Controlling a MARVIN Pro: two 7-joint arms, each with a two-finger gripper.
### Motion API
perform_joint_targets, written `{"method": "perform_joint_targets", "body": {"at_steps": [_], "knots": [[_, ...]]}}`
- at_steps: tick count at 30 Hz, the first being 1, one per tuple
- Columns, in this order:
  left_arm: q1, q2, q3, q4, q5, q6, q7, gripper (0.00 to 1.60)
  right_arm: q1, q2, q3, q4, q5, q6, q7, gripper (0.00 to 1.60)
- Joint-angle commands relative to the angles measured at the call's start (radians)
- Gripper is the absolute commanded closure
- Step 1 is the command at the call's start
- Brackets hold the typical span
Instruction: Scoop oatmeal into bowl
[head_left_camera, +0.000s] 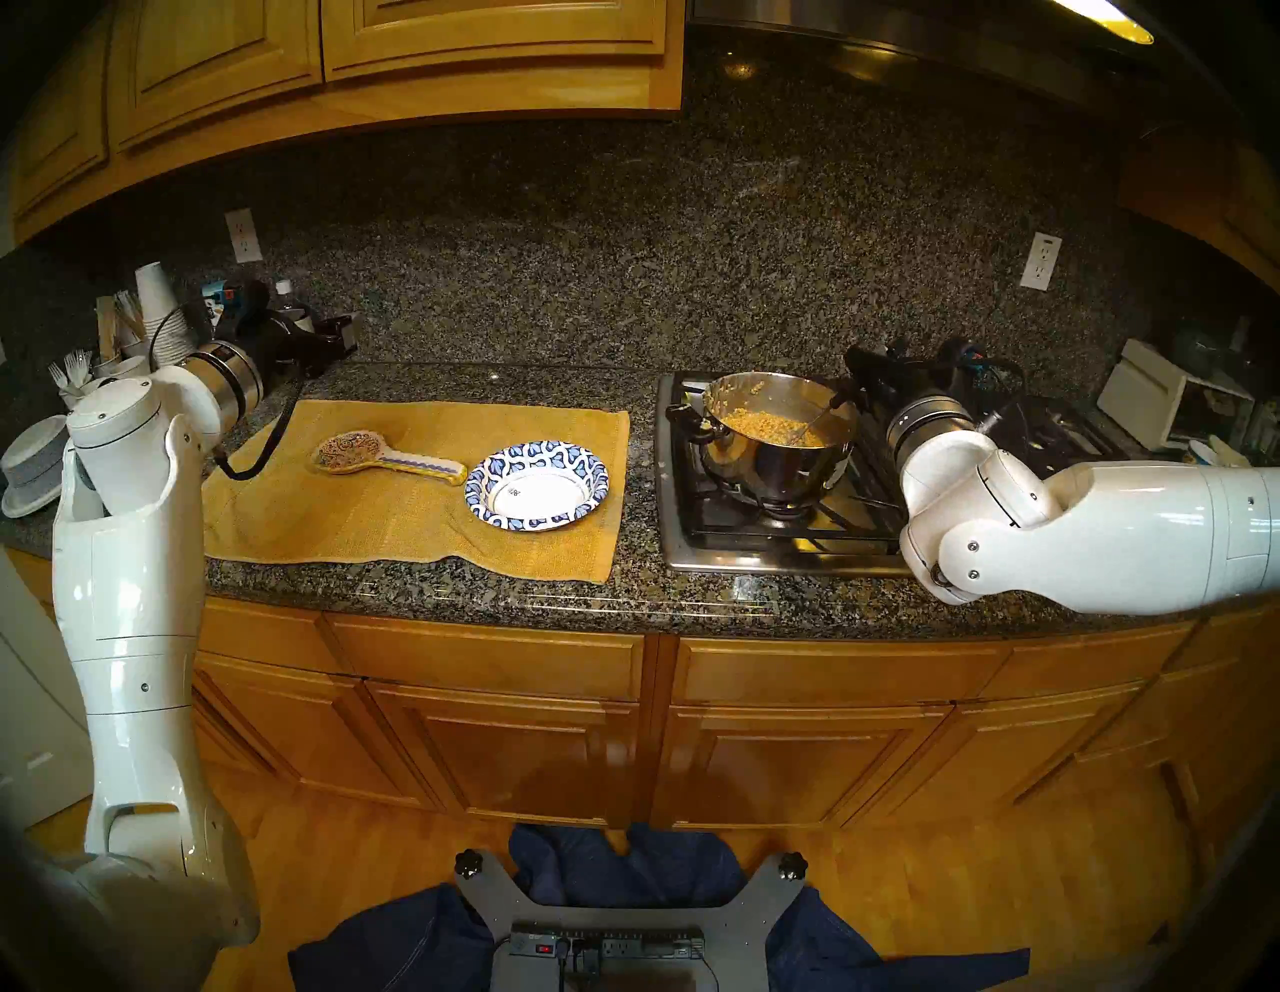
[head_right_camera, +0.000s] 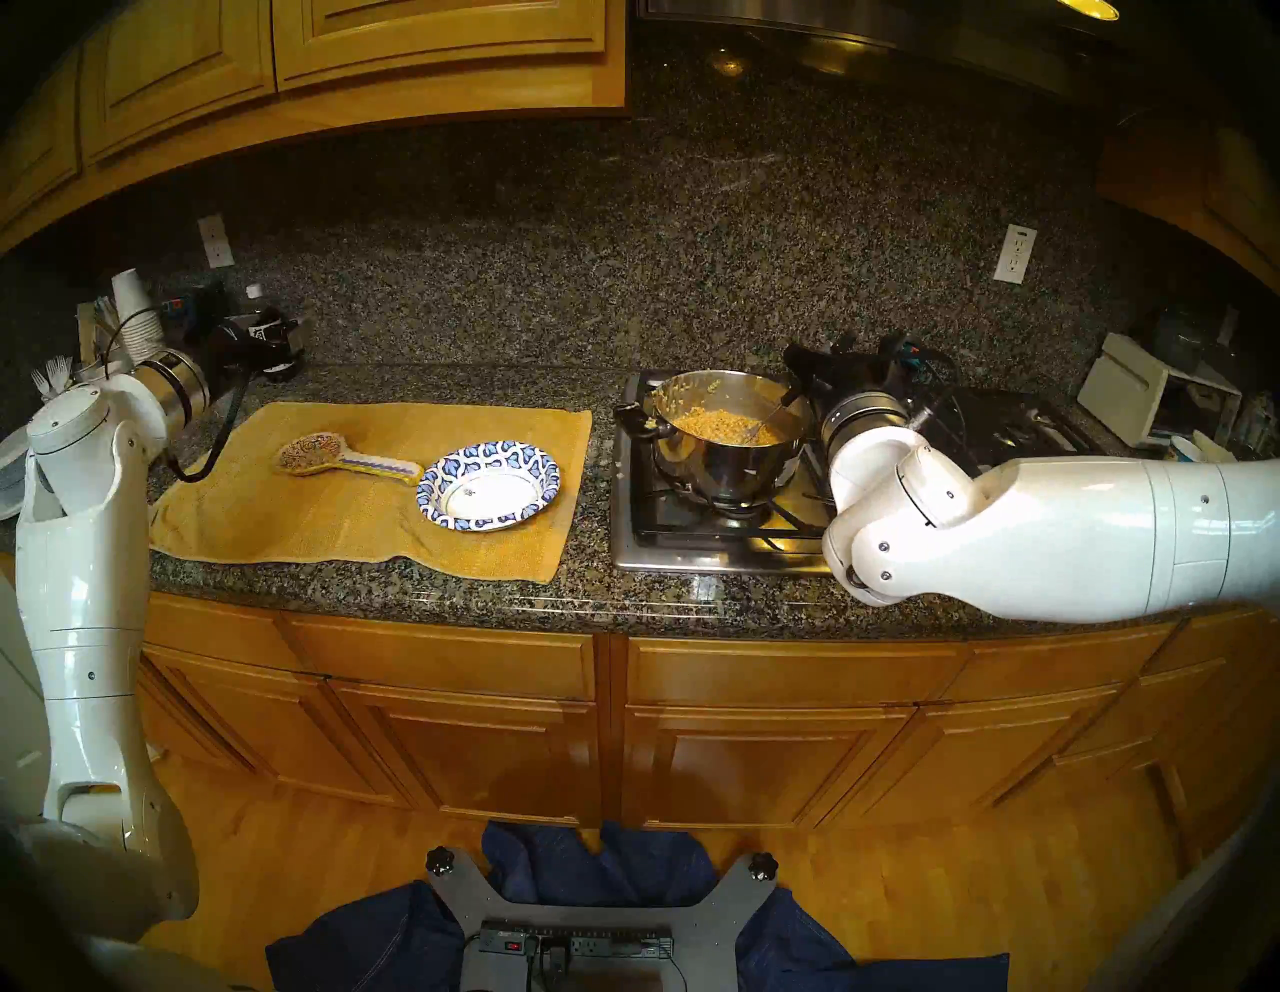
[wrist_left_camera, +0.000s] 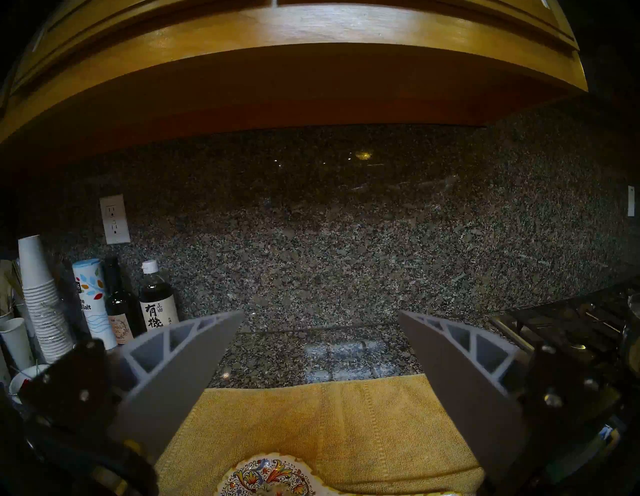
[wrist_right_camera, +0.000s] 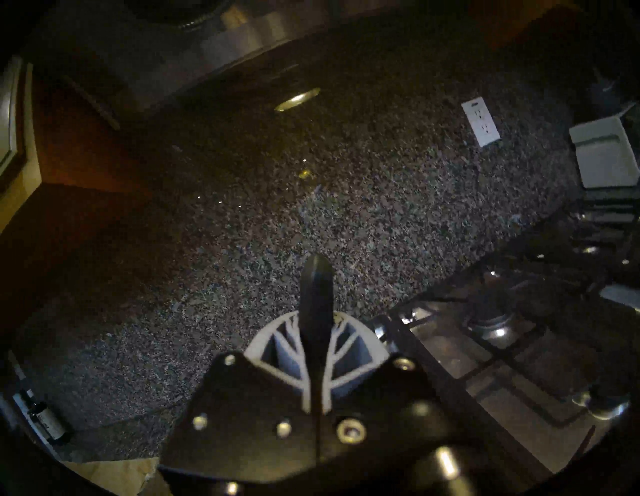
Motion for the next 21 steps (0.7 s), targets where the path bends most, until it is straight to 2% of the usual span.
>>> {"method": "perform_joint_targets", "body": {"at_steps": [1, 13, 21], "knots": [[-0.031, 0.008, -0.004, -0.028, -0.004, -0.013, -0.002, 0.0, 0.082, 0.002, -0.01, 0.037, -0.164, 0.017, -0.025, 1.6], [-0.031, 0.009, -0.004, -0.028, -0.005, -0.013, -0.001, 0.0, 0.116, 0.01, -0.08, 0.105, -0.444, 0.098, -0.103, 1.6], [-0.031, 0.01, -0.003, -0.028, -0.006, -0.014, 0.0, 0.0, 0.112, -0.012, -0.097, 0.138, -0.617, 0.137, -0.173, 1.6]]}}
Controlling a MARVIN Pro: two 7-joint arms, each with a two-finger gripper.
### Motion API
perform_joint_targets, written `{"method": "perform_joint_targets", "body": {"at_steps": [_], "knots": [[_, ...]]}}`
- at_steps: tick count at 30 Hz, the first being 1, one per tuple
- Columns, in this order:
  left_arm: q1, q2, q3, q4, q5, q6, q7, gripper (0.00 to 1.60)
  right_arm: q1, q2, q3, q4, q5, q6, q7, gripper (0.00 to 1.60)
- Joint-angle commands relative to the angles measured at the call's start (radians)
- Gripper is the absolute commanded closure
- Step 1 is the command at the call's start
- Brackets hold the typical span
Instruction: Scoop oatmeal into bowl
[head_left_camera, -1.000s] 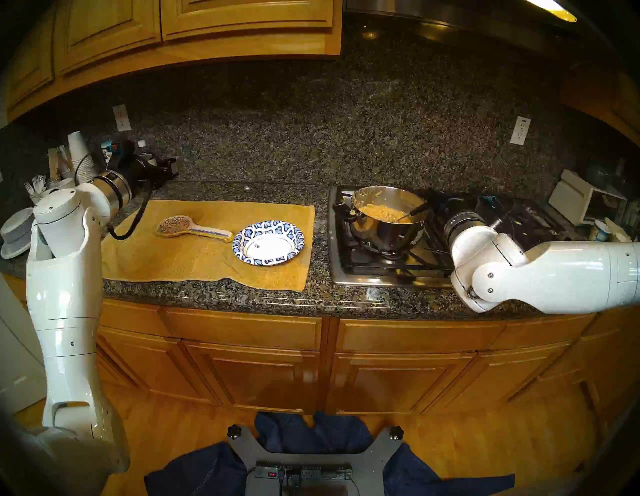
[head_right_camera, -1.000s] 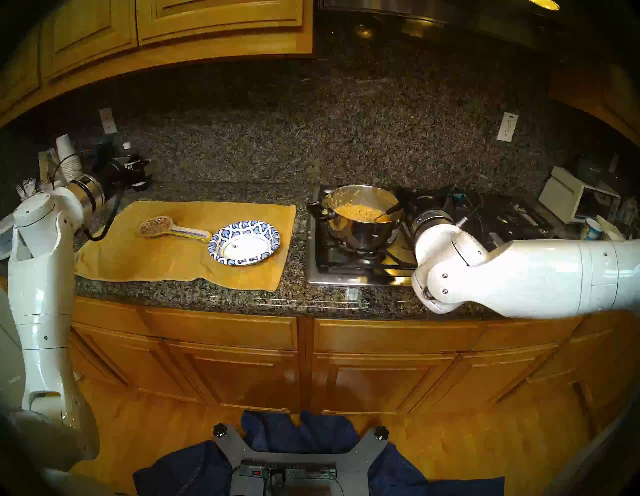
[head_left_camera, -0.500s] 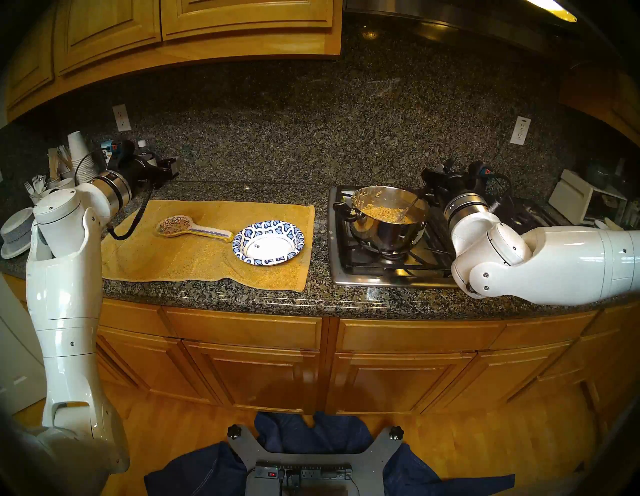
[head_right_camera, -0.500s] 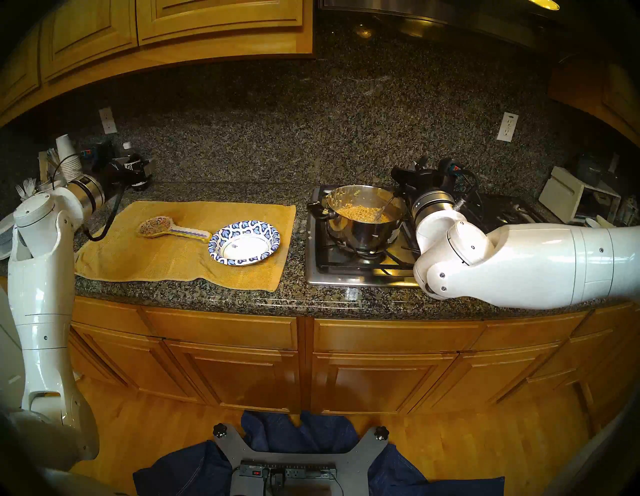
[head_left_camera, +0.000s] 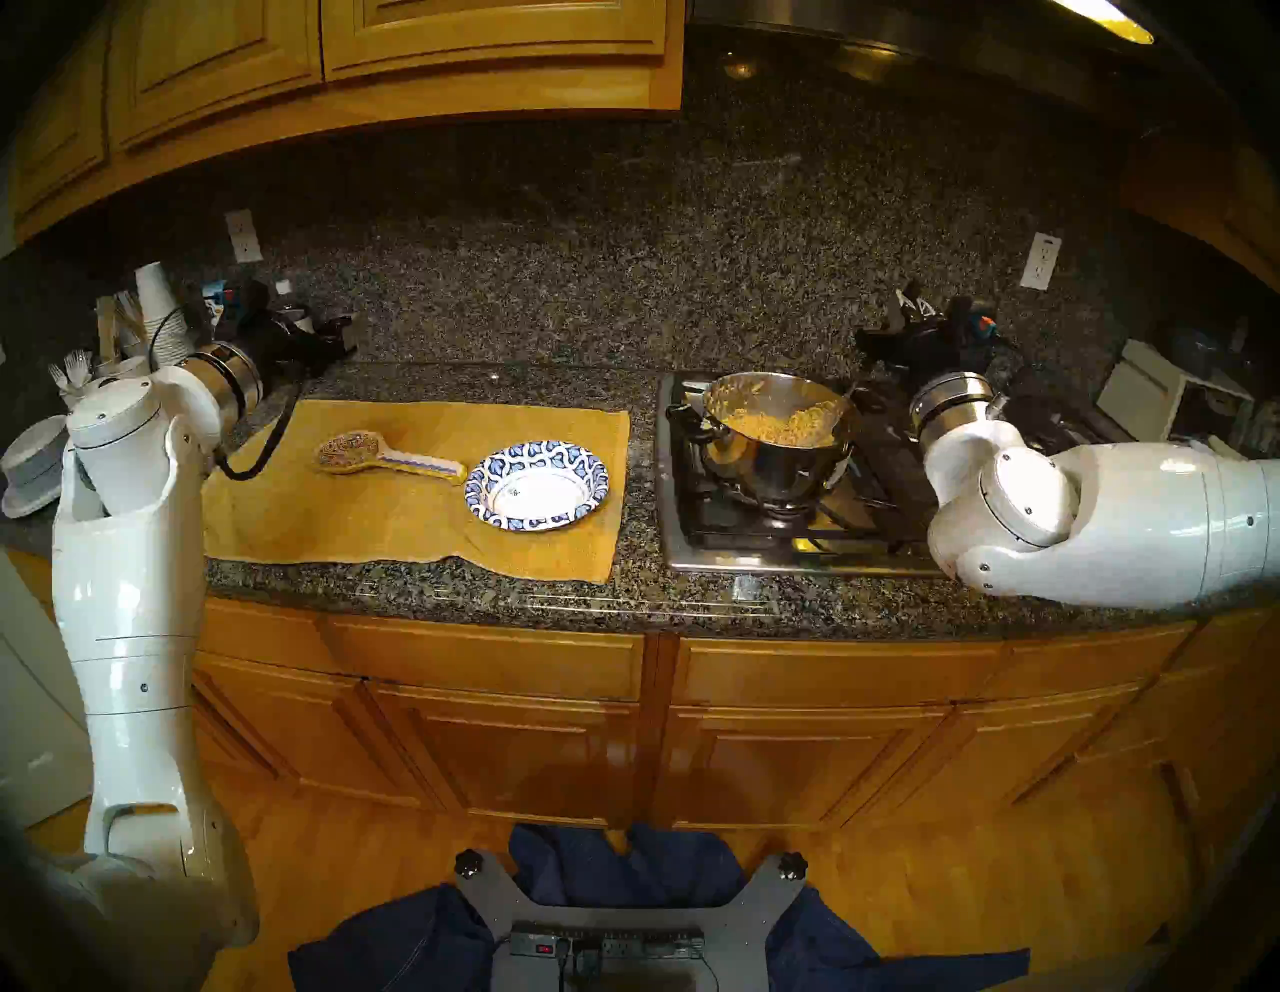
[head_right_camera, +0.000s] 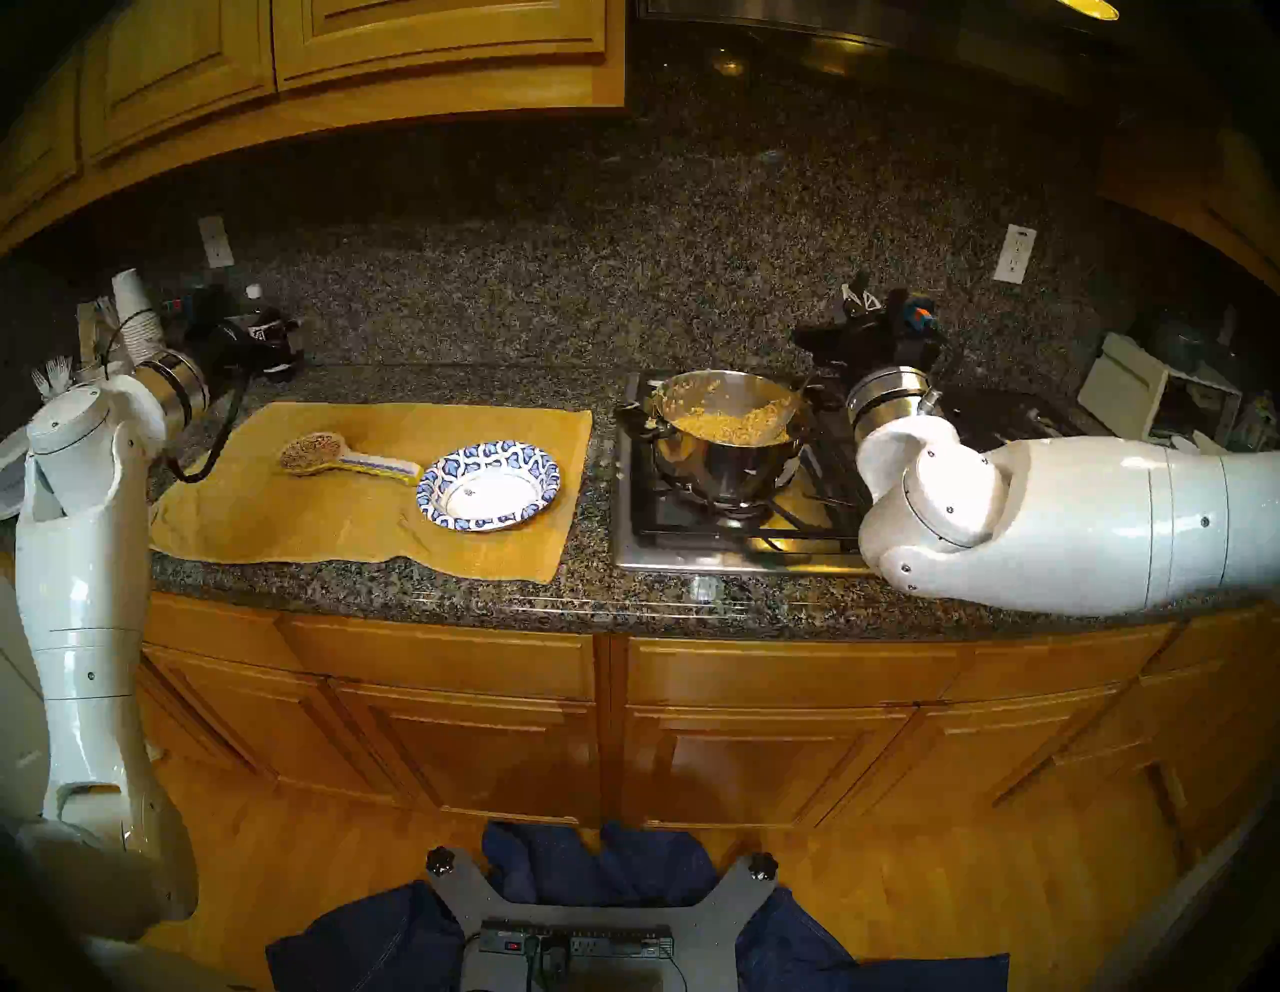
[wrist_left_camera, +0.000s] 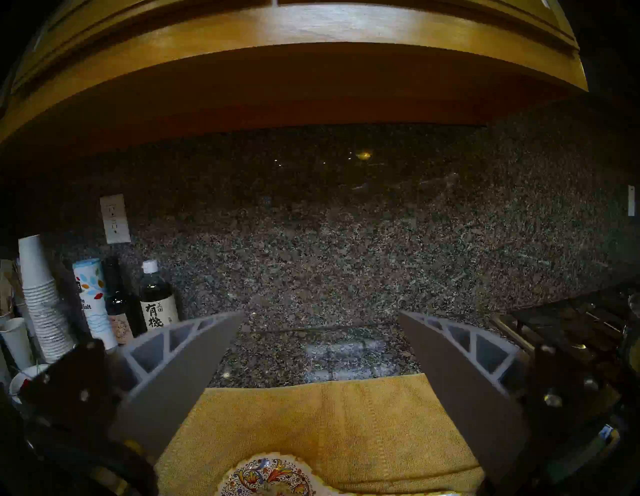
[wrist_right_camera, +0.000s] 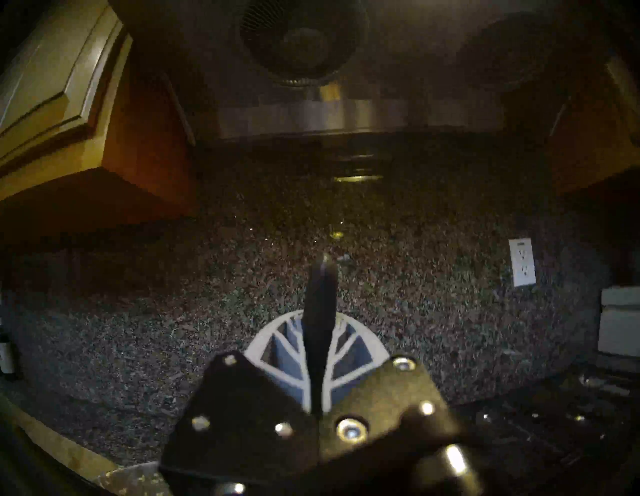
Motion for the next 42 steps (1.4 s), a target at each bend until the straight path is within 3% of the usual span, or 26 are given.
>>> {"method": "perform_joint_targets", "body": {"at_steps": [1, 12, 13, 28, 34, 42], "knots": [[-0.032, 0.008, -0.004, -0.028, -0.005, -0.014, -0.002, 0.0, 0.048, -0.021, 0.012, 0.038, -0.18, 0.028, -0.07, 1.6], [-0.032, 0.008, -0.003, -0.028, -0.006, -0.016, -0.001, 0.0, -0.023, -0.062, 0.015, 0.039, -0.384, 0.05, -0.176, 1.6], [-0.032, 0.008, -0.003, -0.028, -0.006, -0.016, -0.001, 0.0, -0.036, -0.056, 0.023, 0.036, -0.385, 0.053, -0.145, 1.6], [-0.032, 0.009, -0.003, -0.029, -0.008, -0.017, 0.0, 0.0, -0.166, -0.086, 0.057, 0.0, -0.558, 0.09, -0.206, 1.6], [-0.032, 0.01, -0.002, -0.029, -0.009, -0.017, 0.001, 0.0, -0.211, -0.098, 0.092, -0.013, -0.533, 0.097, -0.208, 1.6], [-0.031, 0.01, -0.002, -0.028, -0.009, -0.016, 0.001, 0.0, -0.306, -0.117, 0.142, 0.006, -0.38, 0.058, -0.228, 1.6]]}}
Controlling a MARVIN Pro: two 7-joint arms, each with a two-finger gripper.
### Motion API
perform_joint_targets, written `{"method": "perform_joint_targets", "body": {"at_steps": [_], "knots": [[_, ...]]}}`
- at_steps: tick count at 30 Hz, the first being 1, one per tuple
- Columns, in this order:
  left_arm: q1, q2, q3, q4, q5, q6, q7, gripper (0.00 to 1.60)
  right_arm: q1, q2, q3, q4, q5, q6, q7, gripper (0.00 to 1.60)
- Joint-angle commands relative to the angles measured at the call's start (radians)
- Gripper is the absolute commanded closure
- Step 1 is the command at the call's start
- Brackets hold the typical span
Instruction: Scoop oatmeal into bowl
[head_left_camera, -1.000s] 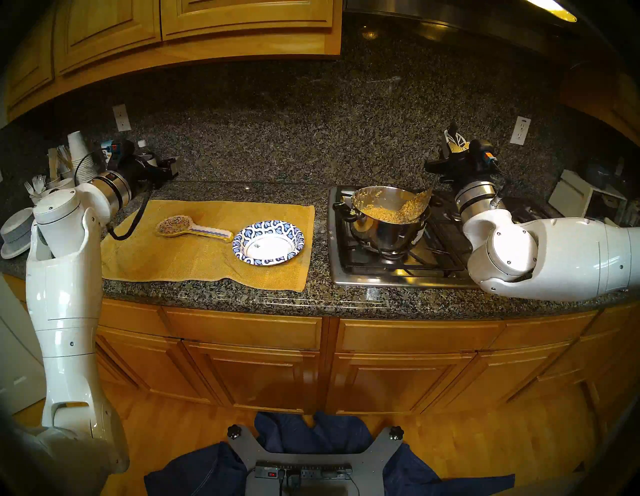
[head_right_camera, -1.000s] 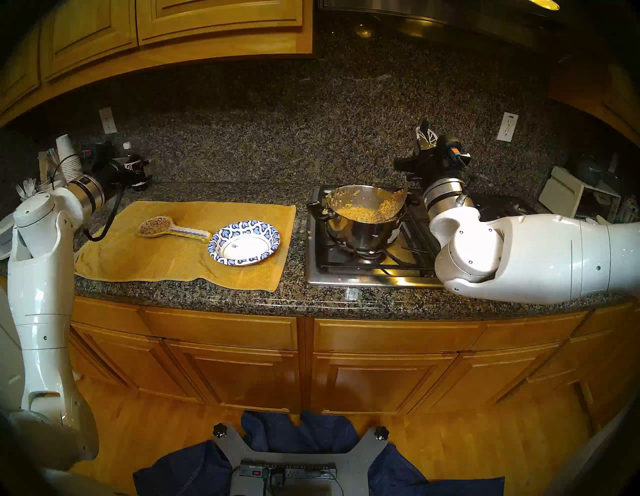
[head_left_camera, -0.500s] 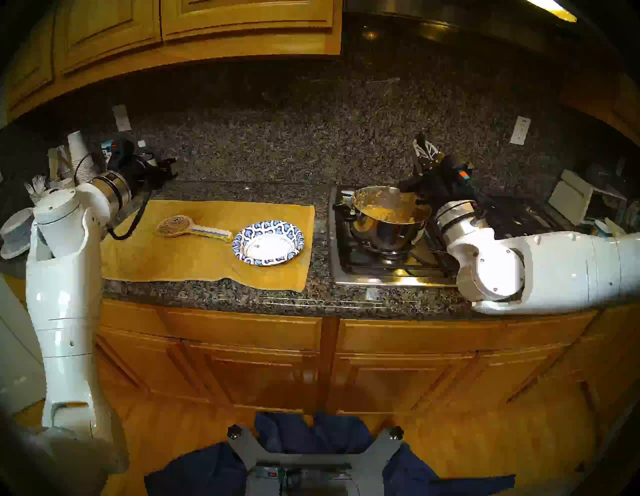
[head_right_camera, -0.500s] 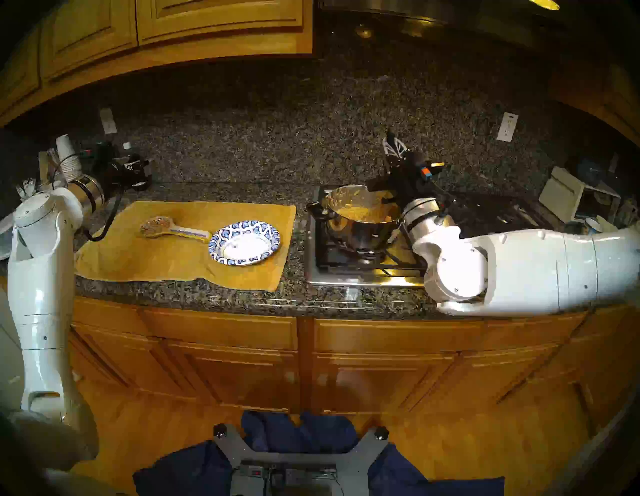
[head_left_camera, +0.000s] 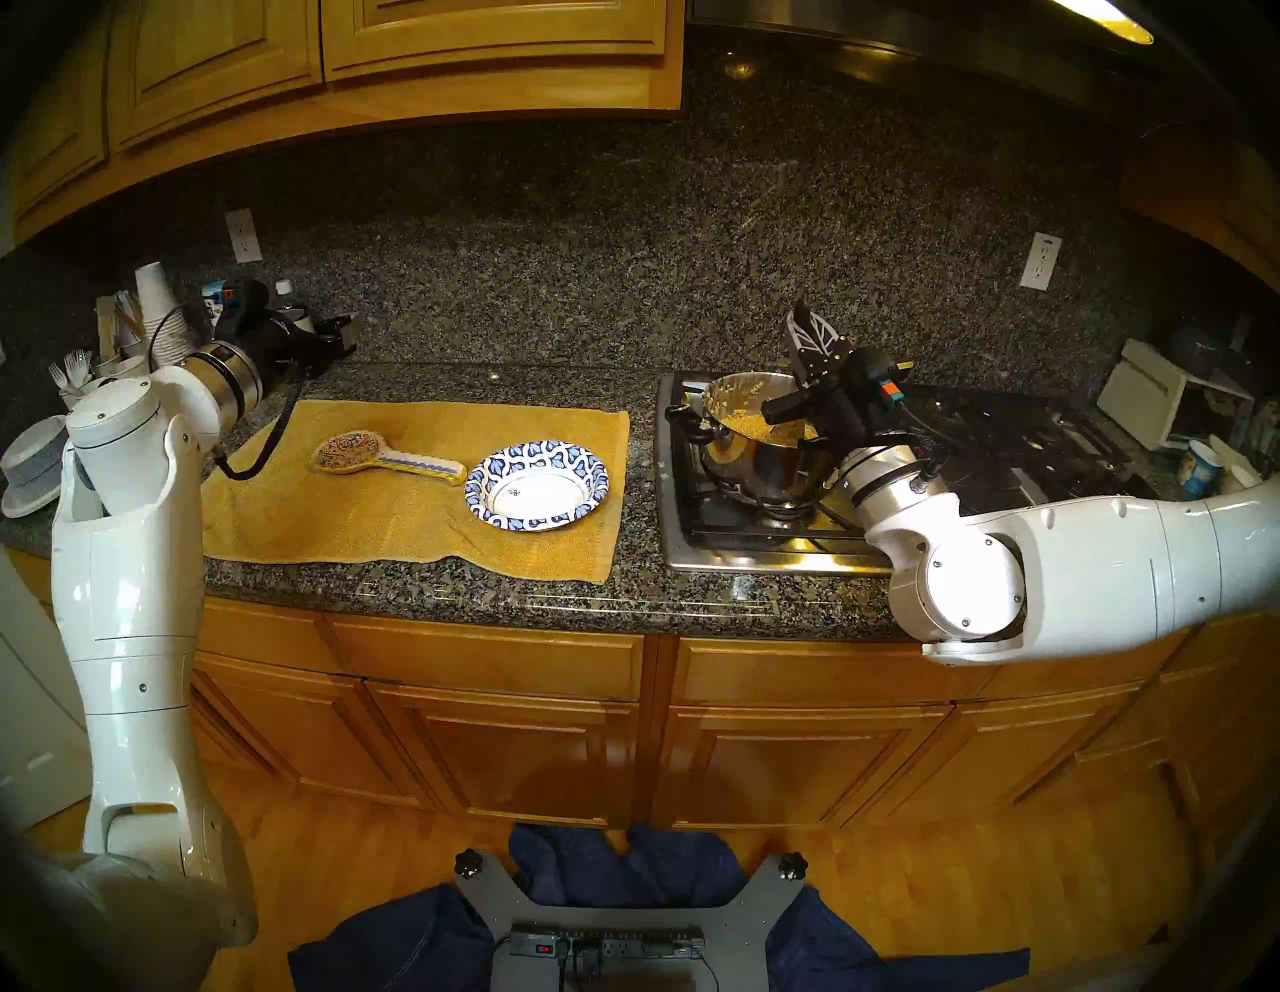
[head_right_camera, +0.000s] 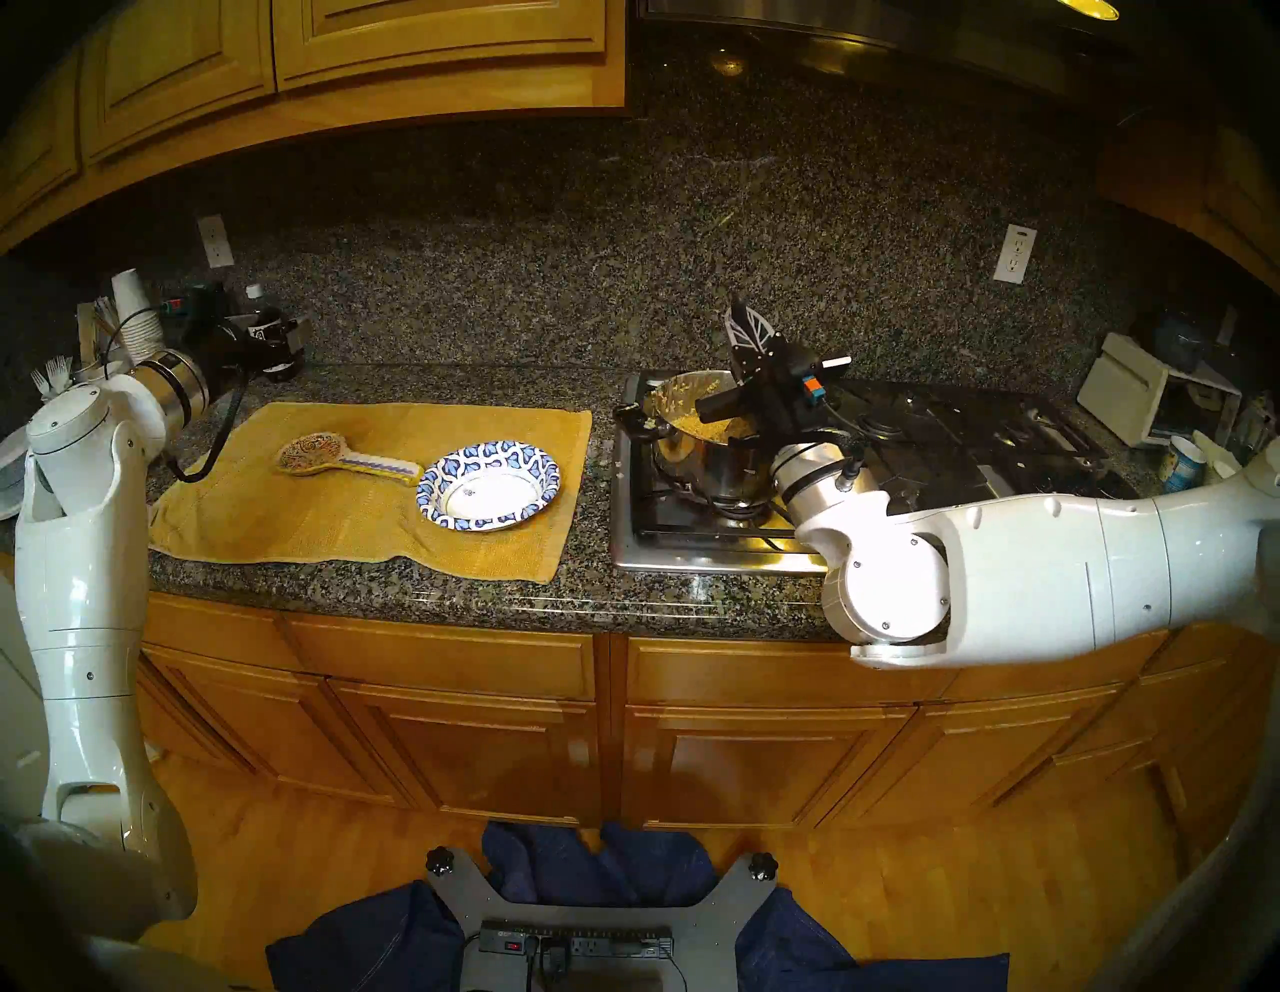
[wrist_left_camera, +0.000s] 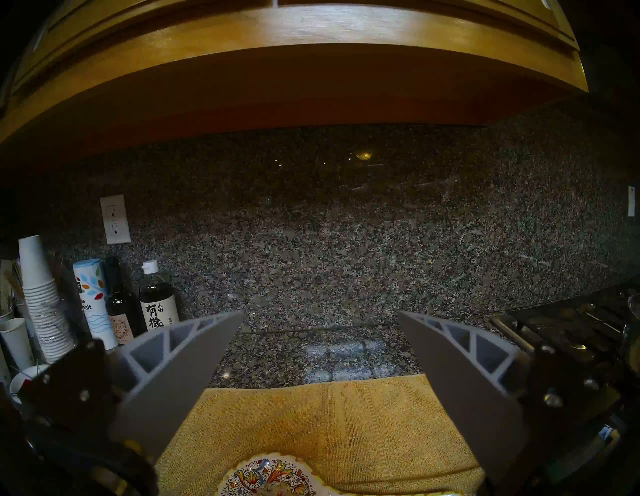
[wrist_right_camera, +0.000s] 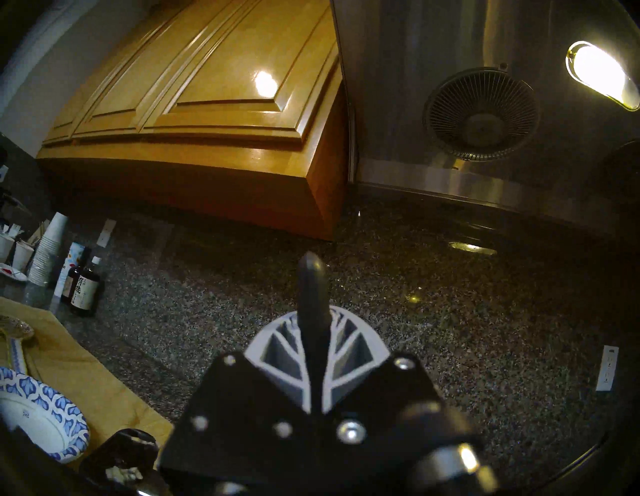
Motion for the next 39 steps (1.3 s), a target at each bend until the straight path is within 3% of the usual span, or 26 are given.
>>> {"method": "perform_joint_targets", "body": {"at_steps": [1, 19, 25, 32, 39], "knots": [[-0.032, 0.008, -0.003, -0.028, -0.004, -0.015, -0.002, 0.0, -0.068, -0.003, 0.061, 0.024, 0.123, -0.04, -0.1, 1.6], [-0.031, 0.009, -0.002, -0.028, -0.006, -0.014, -0.001, 0.0, -0.134, 0.087, 0.14, 0.099, 0.491, -0.143, 0.017, 1.6], [-0.031, 0.009, -0.002, -0.028, -0.006, -0.015, 0.0, 0.0, -0.126, 0.13, 0.15, 0.112, 0.674, -0.134, 0.13, 1.6], [-0.031, 0.01, -0.002, -0.028, -0.007, -0.015, 0.001, 0.0, -0.103, 0.153, 0.167, 0.14, 0.733, -0.122, 0.2, 1.6], [-0.031, 0.01, -0.002, -0.028, -0.008, -0.015, 0.001, 0.0, -0.068, 0.175, 0.187, 0.131, 0.798, -0.088, 0.319, 1.6]]}}
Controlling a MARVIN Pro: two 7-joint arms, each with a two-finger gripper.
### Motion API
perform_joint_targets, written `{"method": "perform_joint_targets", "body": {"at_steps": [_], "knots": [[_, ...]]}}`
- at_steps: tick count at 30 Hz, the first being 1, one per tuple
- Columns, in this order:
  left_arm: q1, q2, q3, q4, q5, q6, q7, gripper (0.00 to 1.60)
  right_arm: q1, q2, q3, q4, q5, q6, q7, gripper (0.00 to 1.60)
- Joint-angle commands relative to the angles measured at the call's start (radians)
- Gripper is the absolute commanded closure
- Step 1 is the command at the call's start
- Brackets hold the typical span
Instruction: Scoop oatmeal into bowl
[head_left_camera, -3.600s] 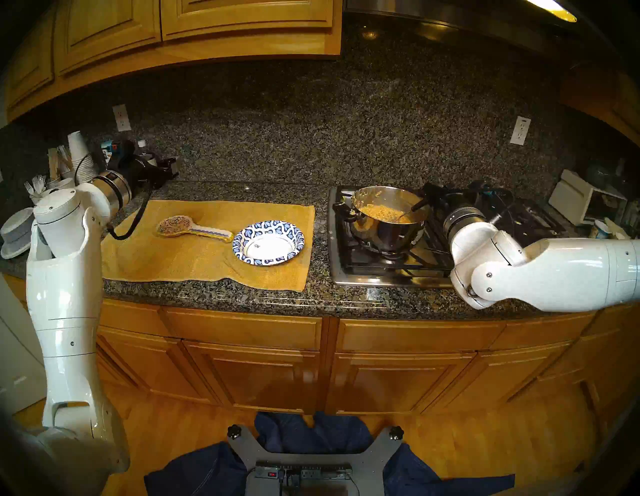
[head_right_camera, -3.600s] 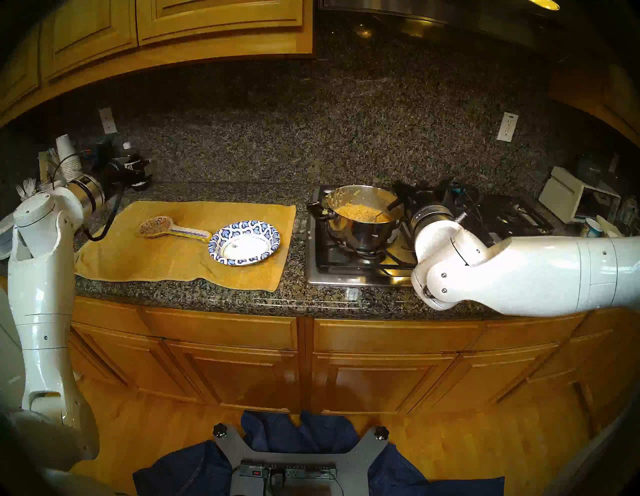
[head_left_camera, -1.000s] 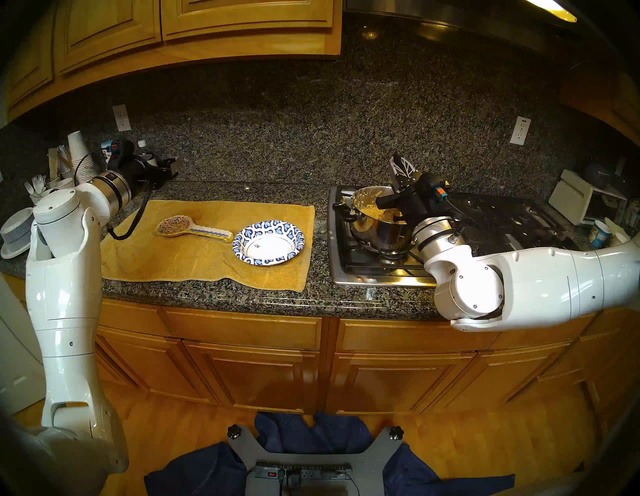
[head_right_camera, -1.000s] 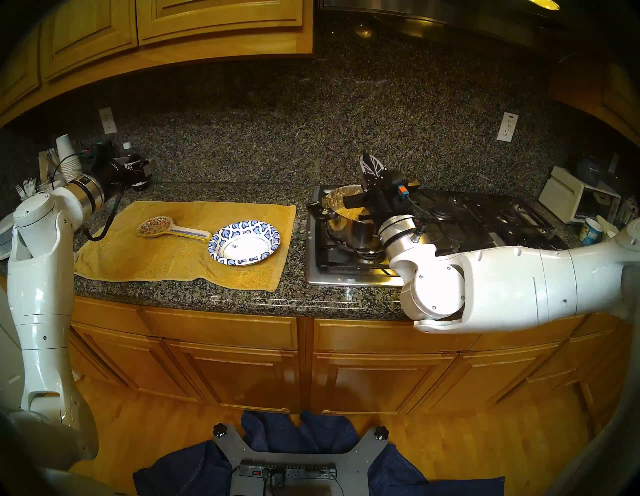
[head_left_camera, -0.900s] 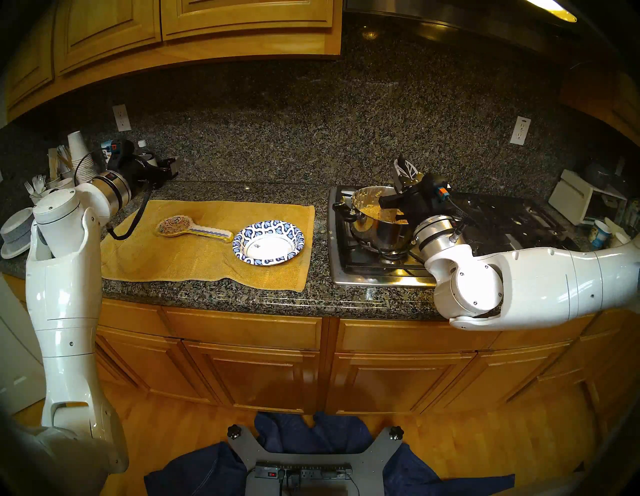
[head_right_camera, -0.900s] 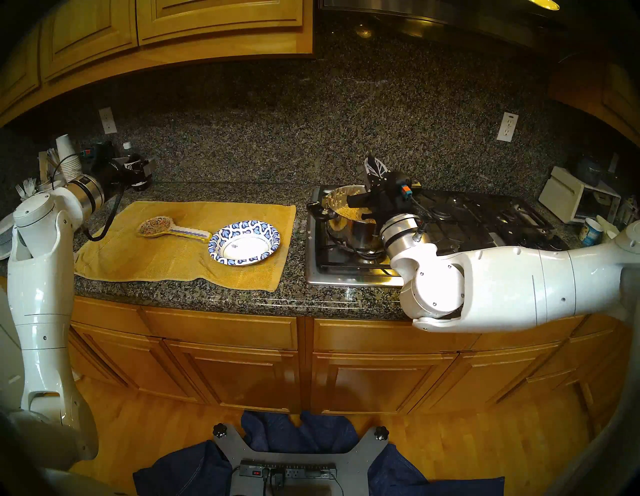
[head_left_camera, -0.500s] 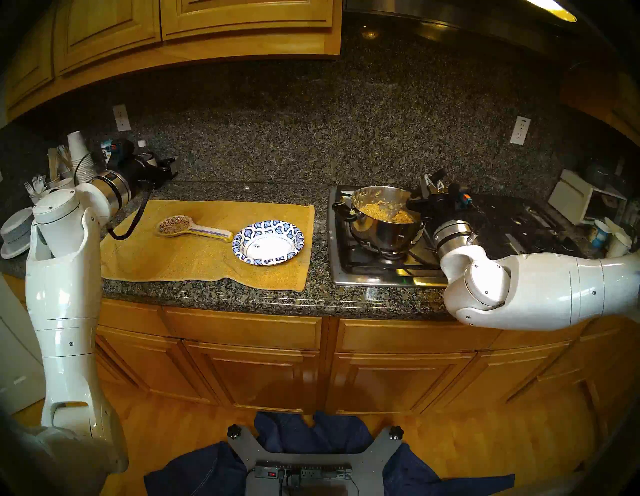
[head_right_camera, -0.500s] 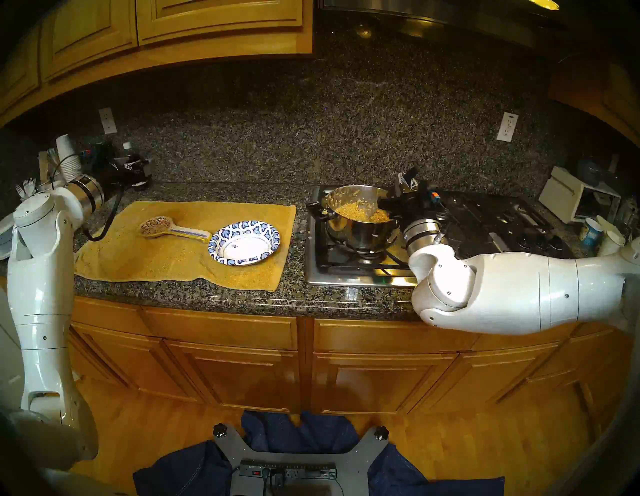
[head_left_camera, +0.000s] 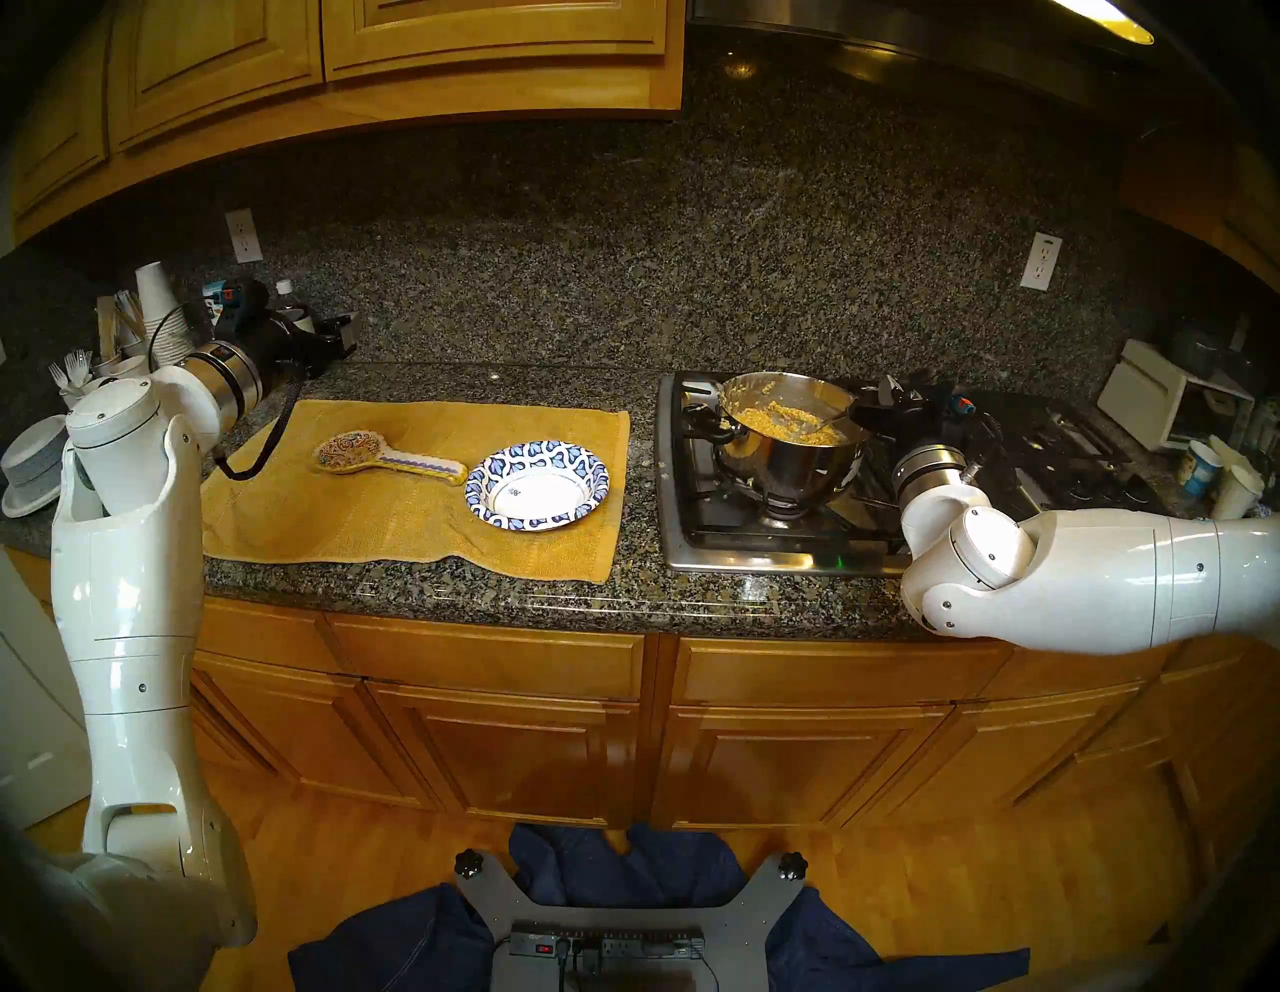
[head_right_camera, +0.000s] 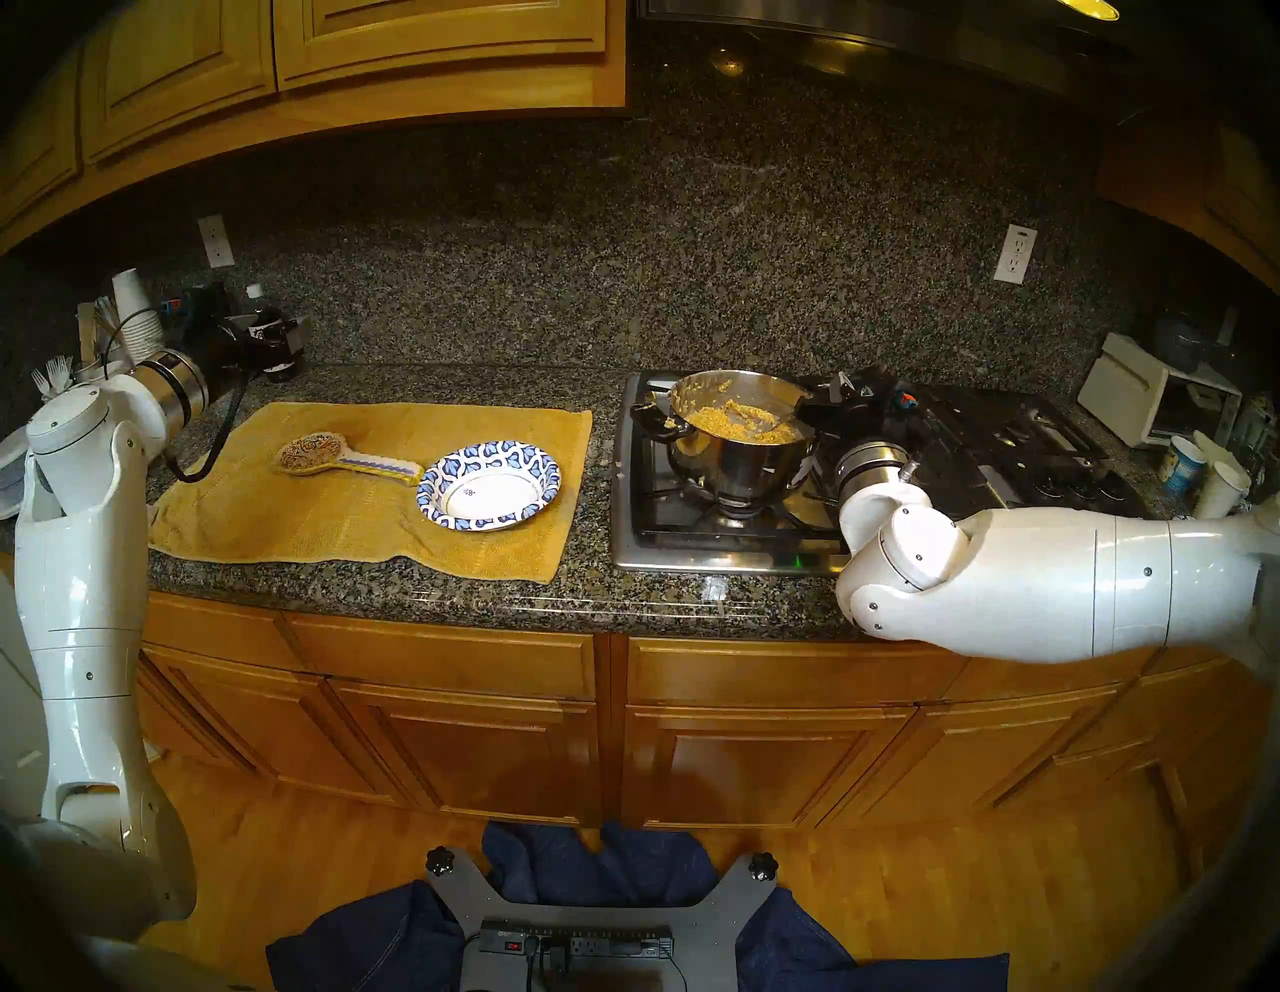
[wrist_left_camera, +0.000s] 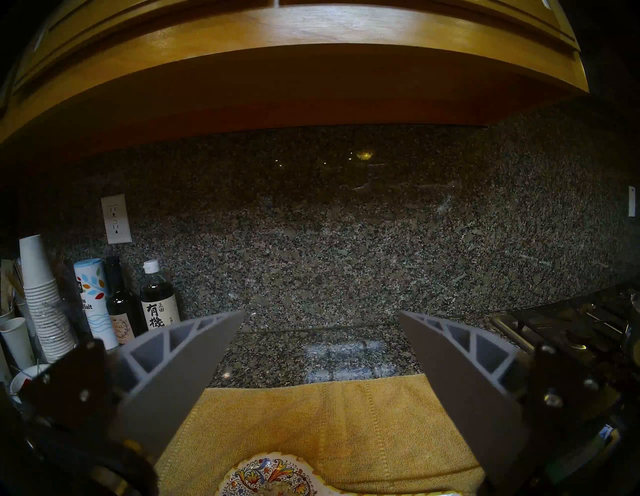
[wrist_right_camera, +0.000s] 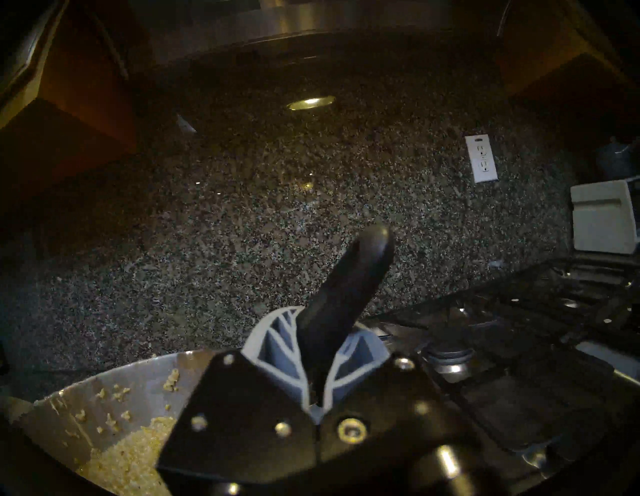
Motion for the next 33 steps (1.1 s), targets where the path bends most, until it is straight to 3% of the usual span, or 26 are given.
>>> {"method": "perform_joint_targets", "body": {"at_steps": [1, 8, 33], "knots": [[-0.032, 0.008, -0.002, -0.028, -0.004, -0.015, -0.002, 0.0, 0.052, 0.068, 0.025, 0.016, 0.082, 0.047, 0.095, 1.6], [-0.032, 0.008, -0.002, -0.028, -0.005, -0.015, -0.002, 0.0, 0.09, 0.085, 0.048, 0.003, 0.169, 0.121, 0.231, 1.6], [-0.031, 0.009, -0.002, -0.028, -0.007, -0.016, -0.001, 0.0, 0.175, 0.138, 0.117, -0.01, 0.469, 0.526, 0.644, 1.6]]}}
